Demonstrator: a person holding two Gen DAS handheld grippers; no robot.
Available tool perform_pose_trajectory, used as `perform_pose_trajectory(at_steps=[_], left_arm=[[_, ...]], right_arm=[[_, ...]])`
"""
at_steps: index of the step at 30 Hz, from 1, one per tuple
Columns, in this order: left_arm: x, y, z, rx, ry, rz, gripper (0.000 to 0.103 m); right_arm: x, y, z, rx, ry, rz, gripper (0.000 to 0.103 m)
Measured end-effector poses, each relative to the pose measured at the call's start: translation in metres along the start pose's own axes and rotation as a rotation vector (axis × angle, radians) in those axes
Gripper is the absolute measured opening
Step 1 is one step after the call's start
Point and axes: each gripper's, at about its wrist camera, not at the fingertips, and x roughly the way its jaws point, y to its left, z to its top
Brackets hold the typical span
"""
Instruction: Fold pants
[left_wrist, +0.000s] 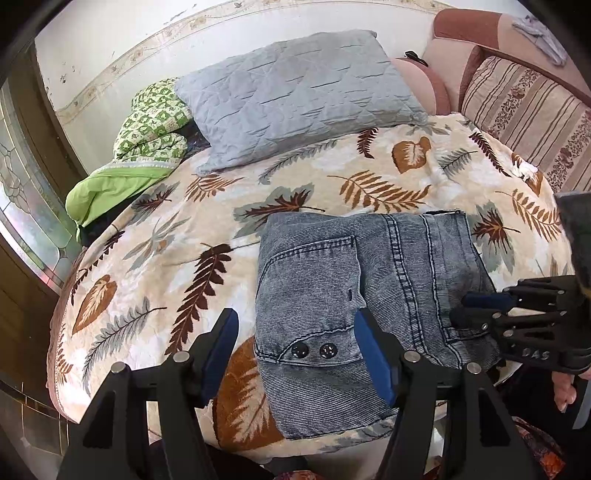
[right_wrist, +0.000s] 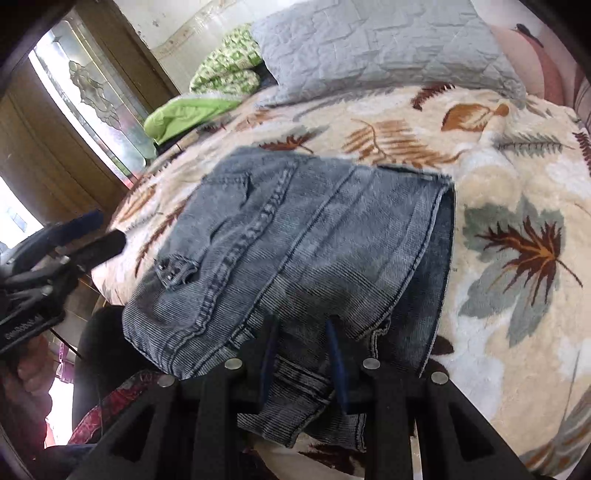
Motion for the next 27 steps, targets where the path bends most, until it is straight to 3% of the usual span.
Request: perform_pose_trajectory(at_steps=[5,10,12,15,18,21,24,26,27], left_arm=[[0.002,0.003,-0.001,-0.006,0.003,0.005,0.066],[0.010,0.003,-0.004,-0.002,0.011,0.017,0.068],[0.023,0.004,-0.008,0.006,0.043,0.036,0.070],[0.058,0.008,-0.024,0.008,0.158,0.054,0.070],[0.076,0.018,-0.035,-0.035,0.207,0.007,0.074],[0.074,0.031,-0.030,-0.089,0.233,-0.026,0.076],[0.063,0.043,-0.021,-0.110,0.204,-0.006,0.076],[0.058,0.056,-0.014,-0.135,0.183,0.000,0.076],[0.057,0.063,-0.012,-0.154,0.183,0.000,0.076]], right_arm=[[-0.013,0.007,0.003,-0.016,-0.069,0.053,0.030],[0.012,0.014,0.001,-0.049,0.031,0.010,0.030],[0.017,0.014,0.001,-0.061,0.038,0.008,0.031],[0.017,0.009,0.003,-0.041,0.041,0.031,0.031],[0.013,0.003,0.005,-0.014,0.047,0.067,0.031],[0.000,-0.006,0.005,0.017,0.015,0.060,0.031],[-0.023,-0.028,0.005,0.101,-0.070,0.069,0.031],[-0.038,-0.045,0.005,0.178,-0.121,0.087,0.036],[-0.046,-0.056,0.005,0.230,-0.144,0.092,0.056]])
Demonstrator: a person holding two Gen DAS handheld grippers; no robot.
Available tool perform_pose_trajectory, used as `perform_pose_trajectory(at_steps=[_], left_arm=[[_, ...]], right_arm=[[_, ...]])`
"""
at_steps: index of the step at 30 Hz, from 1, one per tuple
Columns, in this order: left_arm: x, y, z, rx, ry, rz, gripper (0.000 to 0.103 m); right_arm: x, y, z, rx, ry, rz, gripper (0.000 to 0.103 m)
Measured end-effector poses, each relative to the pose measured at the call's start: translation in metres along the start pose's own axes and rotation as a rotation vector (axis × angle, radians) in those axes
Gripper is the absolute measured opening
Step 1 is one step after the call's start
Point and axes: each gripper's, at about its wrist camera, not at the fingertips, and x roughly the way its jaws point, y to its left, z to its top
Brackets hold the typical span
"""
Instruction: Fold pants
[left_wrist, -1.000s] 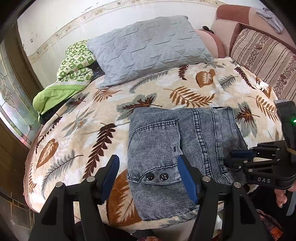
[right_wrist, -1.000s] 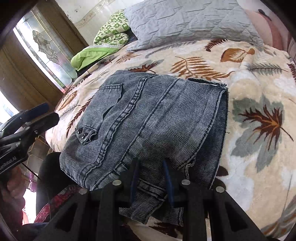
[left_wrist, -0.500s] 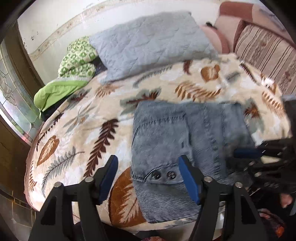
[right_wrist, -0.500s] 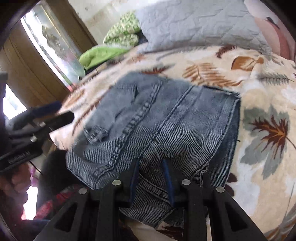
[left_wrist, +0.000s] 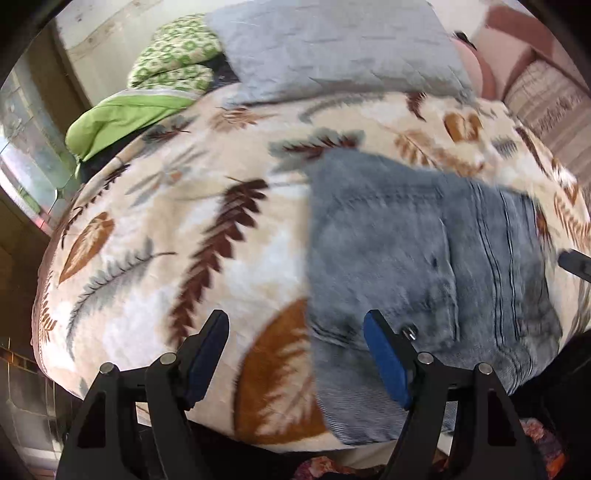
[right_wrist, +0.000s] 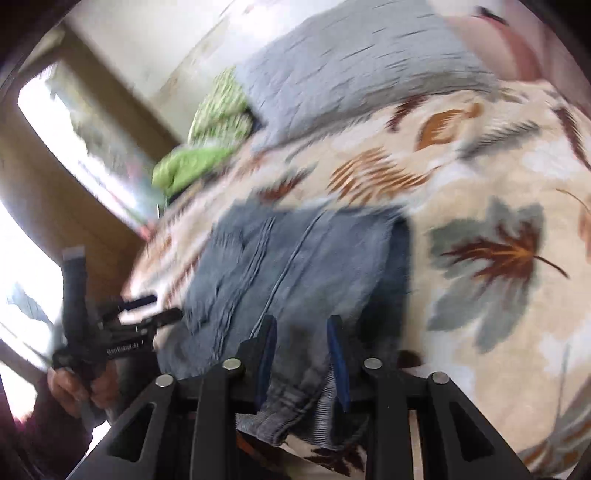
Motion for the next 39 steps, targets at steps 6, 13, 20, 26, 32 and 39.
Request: perform_pose_trajectory(at_steps=[6,13,20,26,32,39], left_arm=[[0.012,0.037,0.013,-0.078,0.057,-0.038,0.076],[0.033,0.044,0.014,-0.095,0.124,-0.183,0.076],[0.043,0.038,0.017,-0.074,0.131,-0.339,0.076],[0.058,0.032,0.025,-0.053,0.129,-0.468,0.076],[0.077,0.005,0.026,-0.006,0.151,-0.582,0.076],[0.075,0.000,0.021,-0.015,0.091,-0.589,0.070]], right_arm=[[-0.026,-0.038,0.003,0.204,-0.066,0.088,0.077],[-0.008,-0.043,-0.001,0.222,0.026,0.060,0.077],[0.016,-0.045,-0.003,0.239,0.102,0.063,0.077],[0.048,-0.048,-0.002,0.258,0.184,0.087,0.077],[0.080,-0.033,0.006,0.258,0.200,0.195,0.077],[0.090,0.007,0.001,0.088,0.191,0.163,0.073]])
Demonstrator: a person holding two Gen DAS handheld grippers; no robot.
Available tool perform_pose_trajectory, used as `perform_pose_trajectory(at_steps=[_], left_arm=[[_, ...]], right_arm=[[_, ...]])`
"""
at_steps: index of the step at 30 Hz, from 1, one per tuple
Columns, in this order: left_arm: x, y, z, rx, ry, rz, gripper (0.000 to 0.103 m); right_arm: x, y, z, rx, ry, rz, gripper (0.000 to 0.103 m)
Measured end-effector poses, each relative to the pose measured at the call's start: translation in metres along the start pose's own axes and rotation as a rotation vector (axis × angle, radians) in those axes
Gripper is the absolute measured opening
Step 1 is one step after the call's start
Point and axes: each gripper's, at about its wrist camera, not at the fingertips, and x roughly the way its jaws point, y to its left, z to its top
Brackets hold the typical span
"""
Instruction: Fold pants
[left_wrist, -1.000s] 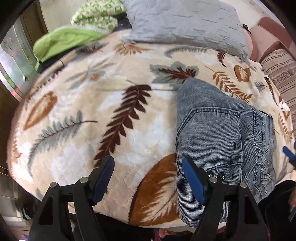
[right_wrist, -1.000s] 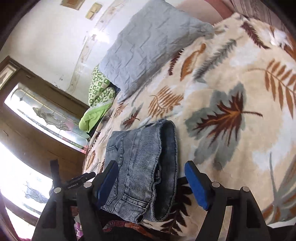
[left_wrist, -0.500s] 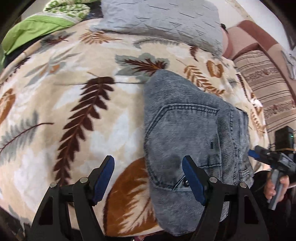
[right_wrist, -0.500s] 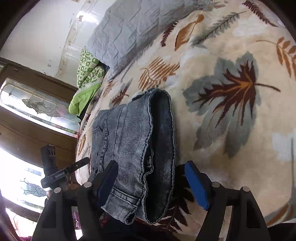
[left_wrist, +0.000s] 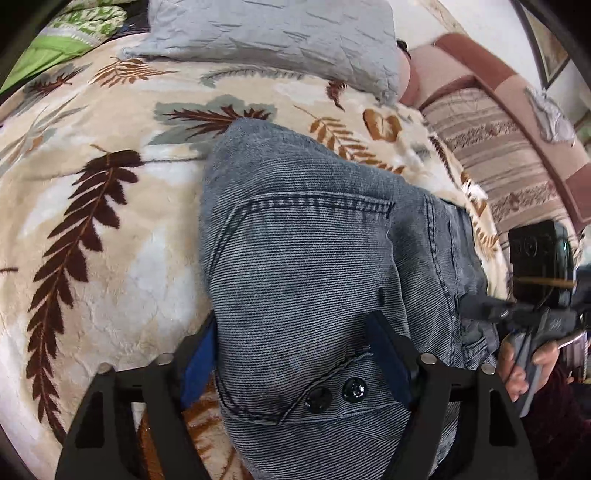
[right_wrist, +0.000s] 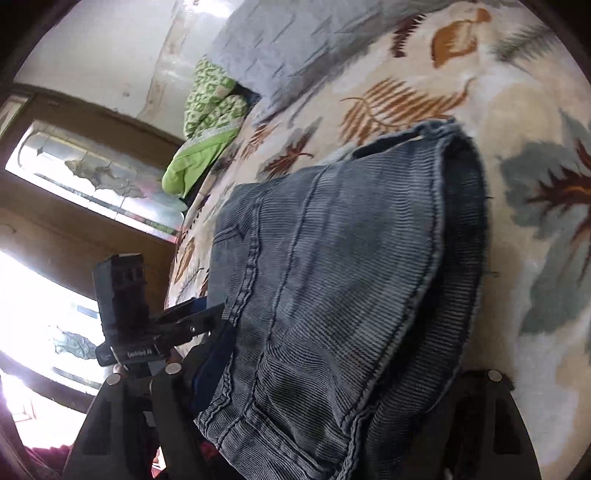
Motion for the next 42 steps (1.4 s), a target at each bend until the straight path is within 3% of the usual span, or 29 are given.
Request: perform_pose_trajectory(at_steps=[4,7,10,18,26,32,38,40,42], left_arm=[[-0.006,0.001,-0.001,-0.010,-0.022,0.017,0.048],[-0.014,-0.006,0.001,0.004,-0.039,0.045,0.032],[-0.028,-0.019,0.007,0.052,-0.067,0.073,0.026],[-0.082,-0.038,0.060,0.100,-0.179,0.113,0.026],[-0.098,-0.035,0.119,0.091,-0.242,0.152,0.026],[-0.070,-0.017,0.136,0.058,-0.214,0.157,0.026],[-0.003,0.019,0.120,-0.020,-0.065,0.185,0.026],[0.016,0.030,0.114,-0.034,-0.039,0.226,0.033],[0.024,0.033,0.113,-0.037,-0.048,0.259,0.046]], right_arm=[[-0.005,0.009,-0.006,-0.051,-0.034,-0.078,0.044],[-0.010,0.026,-0.008,-0.115,-0.062,-0.121,0.038],[-0.019,0.045,-0.005,-0.175,-0.091,-0.132,0.036],[-0.046,0.078,0.045,-0.255,-0.186,-0.113,0.036],[-0.048,0.093,0.104,-0.288,-0.235,-0.097,0.036],[-0.022,0.064,0.123,-0.249,-0.192,-0.094,0.036],[0.038,0.014,0.132,-0.139,-0.054,-0.099,0.036],[0.060,-0.005,0.131,-0.090,0.016,-0.127,0.036],[0.064,-0.017,0.132,-0.061,0.017,-0.078,0.036]])
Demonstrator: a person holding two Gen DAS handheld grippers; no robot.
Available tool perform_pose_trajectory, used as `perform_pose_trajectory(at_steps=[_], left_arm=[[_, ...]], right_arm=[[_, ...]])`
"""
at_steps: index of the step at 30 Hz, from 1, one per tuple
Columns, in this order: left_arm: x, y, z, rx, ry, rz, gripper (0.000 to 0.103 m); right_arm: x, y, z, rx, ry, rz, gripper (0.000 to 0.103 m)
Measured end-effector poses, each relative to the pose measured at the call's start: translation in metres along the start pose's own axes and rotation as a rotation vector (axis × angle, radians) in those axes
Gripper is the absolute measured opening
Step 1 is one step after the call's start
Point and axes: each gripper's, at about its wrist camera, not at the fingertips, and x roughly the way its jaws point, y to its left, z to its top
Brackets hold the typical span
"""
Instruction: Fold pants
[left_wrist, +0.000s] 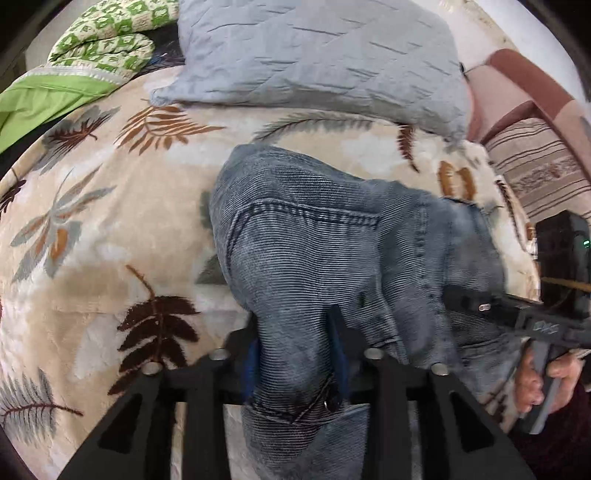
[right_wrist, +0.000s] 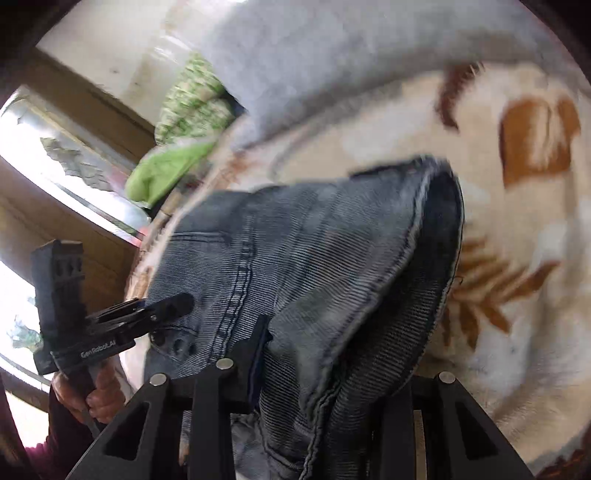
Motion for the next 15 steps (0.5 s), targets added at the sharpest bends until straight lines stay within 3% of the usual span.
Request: perform_pose_trajectory(at_steps=[1,3,4,8,15], left_arm=[[0.003,-0.001,0.001,-0.001,-0.003,0.017,0.061],[0.011,-0.005,0.001,0.002,-0.020,0.096,0.081],[0.014,-0.005,0.002,0.004,-0.035,0.115,0.086],[0.020,-0.004,-0.008,-0.005,-0.099,0.114,0.087],[0.024,0.002,0.001,0.034,-0.064,0.072,0.088]], right_arm=[[-0.001,-0.003,0.002,0.006,0.002,0.012,0.036],[0.000,-0.003,0.002,-0.007,0.005,0.012,0.036],[0.002,-0.003,0.003,-0.015,0.003,0.008,0.037],[0.003,-0.008,0.002,0.006,0.011,0.020,0.037],[0.010,-0.020,-0.001,0.059,0.033,0.069,0.045]])
